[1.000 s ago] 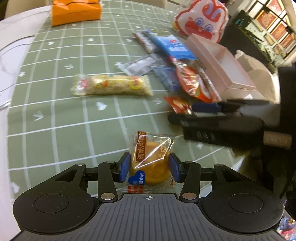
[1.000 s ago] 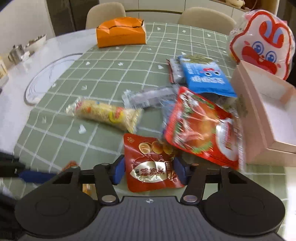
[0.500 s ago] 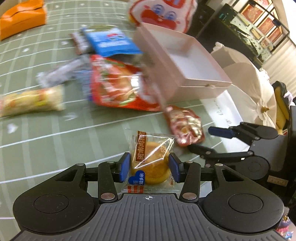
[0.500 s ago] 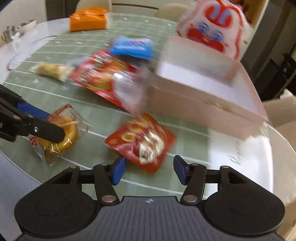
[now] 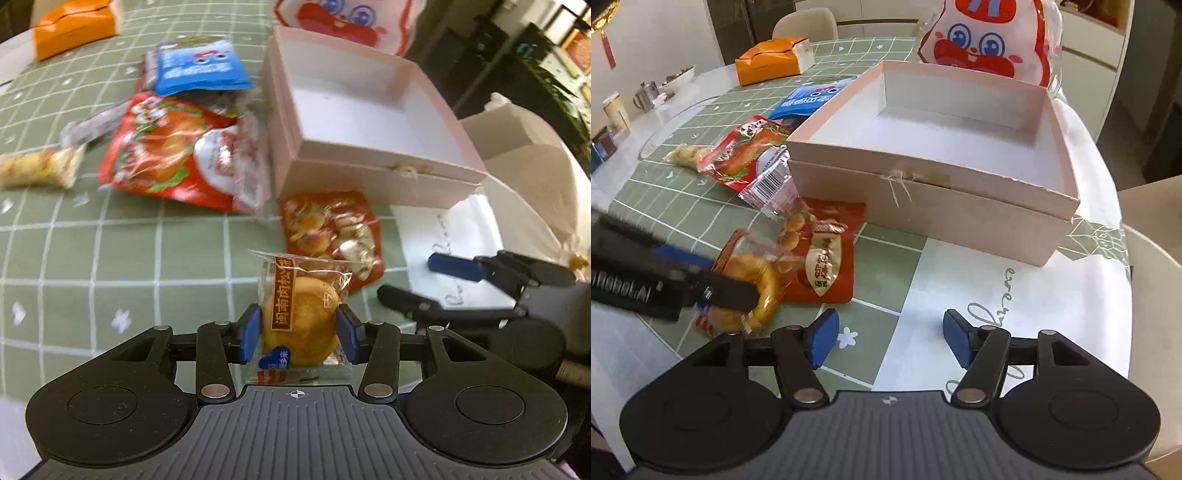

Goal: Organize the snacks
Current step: 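Grasp the red egg pouch with the right gripper while the left gripper holds the bun, then carry both snacks over the pink box and open the left gripper to drop the bun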

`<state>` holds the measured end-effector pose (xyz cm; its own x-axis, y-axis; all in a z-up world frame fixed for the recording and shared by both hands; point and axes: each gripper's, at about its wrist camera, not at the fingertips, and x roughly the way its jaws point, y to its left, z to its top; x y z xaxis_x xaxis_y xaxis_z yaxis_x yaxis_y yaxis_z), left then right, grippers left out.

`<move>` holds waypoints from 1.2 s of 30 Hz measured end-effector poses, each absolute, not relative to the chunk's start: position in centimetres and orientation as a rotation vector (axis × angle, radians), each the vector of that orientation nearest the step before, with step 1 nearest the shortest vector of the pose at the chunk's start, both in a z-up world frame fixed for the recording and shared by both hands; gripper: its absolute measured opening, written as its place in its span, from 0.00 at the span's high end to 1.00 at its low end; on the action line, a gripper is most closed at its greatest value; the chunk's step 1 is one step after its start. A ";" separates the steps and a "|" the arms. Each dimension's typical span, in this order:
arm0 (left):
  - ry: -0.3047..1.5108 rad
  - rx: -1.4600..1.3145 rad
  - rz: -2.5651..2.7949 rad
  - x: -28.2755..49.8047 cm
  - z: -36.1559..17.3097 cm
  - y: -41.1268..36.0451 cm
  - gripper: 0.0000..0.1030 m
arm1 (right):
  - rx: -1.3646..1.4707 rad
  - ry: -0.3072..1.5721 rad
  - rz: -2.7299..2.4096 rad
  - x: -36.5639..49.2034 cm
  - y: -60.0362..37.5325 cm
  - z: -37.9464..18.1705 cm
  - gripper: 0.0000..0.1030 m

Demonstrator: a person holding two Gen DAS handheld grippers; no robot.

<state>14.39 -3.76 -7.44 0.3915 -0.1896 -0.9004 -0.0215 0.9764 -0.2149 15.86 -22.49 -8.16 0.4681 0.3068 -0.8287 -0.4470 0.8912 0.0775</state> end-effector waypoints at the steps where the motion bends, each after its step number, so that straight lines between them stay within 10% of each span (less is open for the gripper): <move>1: 1.165 -0.210 -0.094 14.2 -7.4 -3.6 0.52 | -0.146 0.985 0.470 16.0 -22.3 -8.2 0.36; 36: 1.090 -0.140 -0.407 11.0 -2.7 -4.2 0.52 | -0.122 0.987 0.251 12.5 -21.1 -3.1 0.34</move>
